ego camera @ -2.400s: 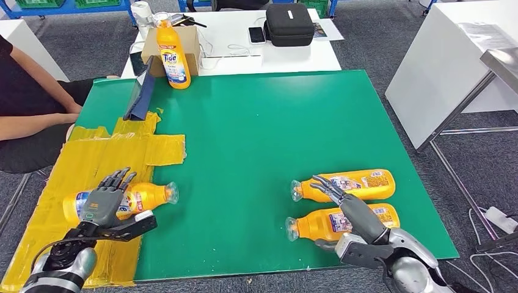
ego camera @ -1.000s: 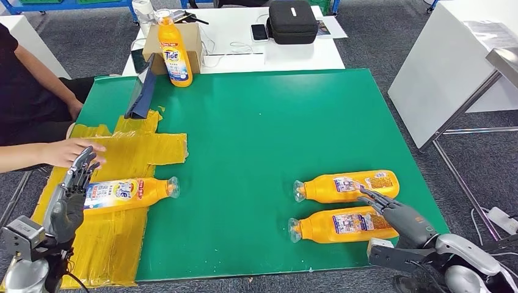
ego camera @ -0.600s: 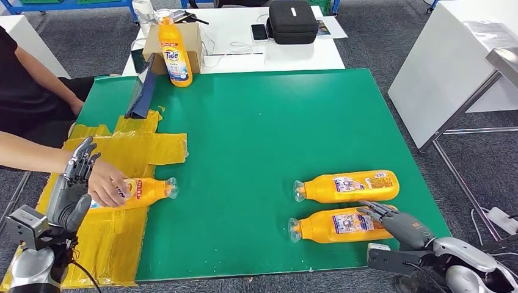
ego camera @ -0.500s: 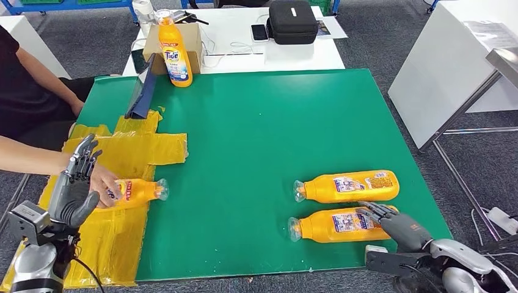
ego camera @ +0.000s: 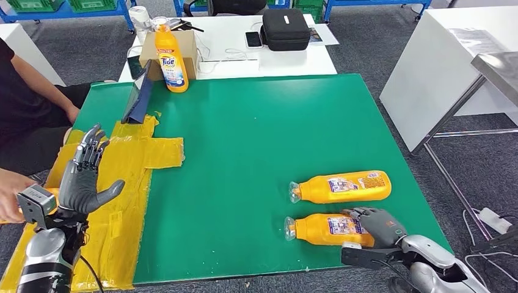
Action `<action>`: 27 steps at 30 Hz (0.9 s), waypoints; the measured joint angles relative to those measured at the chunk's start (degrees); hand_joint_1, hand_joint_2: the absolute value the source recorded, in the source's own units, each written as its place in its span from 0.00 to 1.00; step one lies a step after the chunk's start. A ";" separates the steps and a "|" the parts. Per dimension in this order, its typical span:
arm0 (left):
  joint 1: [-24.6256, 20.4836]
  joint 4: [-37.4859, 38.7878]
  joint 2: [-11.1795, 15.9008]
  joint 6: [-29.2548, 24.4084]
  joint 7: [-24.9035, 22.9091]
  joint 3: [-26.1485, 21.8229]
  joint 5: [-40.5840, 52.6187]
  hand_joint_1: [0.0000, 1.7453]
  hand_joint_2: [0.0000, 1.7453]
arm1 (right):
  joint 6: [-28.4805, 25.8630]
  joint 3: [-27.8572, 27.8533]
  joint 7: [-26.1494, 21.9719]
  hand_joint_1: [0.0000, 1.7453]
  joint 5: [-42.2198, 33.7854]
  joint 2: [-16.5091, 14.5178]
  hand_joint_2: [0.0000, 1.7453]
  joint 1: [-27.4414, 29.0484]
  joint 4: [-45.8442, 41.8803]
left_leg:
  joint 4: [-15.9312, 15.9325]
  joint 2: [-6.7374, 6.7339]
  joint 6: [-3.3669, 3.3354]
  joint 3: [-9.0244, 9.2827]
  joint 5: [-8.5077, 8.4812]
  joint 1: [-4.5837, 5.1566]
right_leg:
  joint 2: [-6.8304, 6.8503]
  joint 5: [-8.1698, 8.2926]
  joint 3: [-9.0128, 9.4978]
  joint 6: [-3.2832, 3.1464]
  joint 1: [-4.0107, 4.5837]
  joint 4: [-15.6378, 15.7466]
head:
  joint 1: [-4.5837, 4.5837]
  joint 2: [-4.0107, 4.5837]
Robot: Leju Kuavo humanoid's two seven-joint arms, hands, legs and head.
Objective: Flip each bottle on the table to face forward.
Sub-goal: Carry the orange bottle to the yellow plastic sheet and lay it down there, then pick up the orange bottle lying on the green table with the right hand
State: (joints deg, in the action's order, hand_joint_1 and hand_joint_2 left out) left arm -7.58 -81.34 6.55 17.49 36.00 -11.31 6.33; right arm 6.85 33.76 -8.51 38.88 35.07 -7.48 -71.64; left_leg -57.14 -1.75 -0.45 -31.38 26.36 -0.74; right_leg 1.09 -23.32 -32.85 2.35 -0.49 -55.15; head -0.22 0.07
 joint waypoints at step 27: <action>4.22 -6.52 -6.71 5.57 -4.85 6.52 -9.72 0.00 1.00 | 2.59 -15.94 -11.74 1.00 -33.13 -26.97 1.00 -2.40 -8.31 | -0.08 0.68 -0.16 -1.39 -0.56 0.11 | 0.60 0.23 -0.35 0.10 -0.19 -0.19 | -0.04 0.00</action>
State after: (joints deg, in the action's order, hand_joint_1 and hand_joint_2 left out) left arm -3.37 -87.86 -0.16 23.06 31.15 -4.79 -3.39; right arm 9.44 17.82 -20.25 5.74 8.10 -9.89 -79.94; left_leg -57.22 -1.07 -0.61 -32.77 25.80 -0.62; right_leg 1.69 -23.09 -33.20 2.45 -0.68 -55.34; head -0.26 0.07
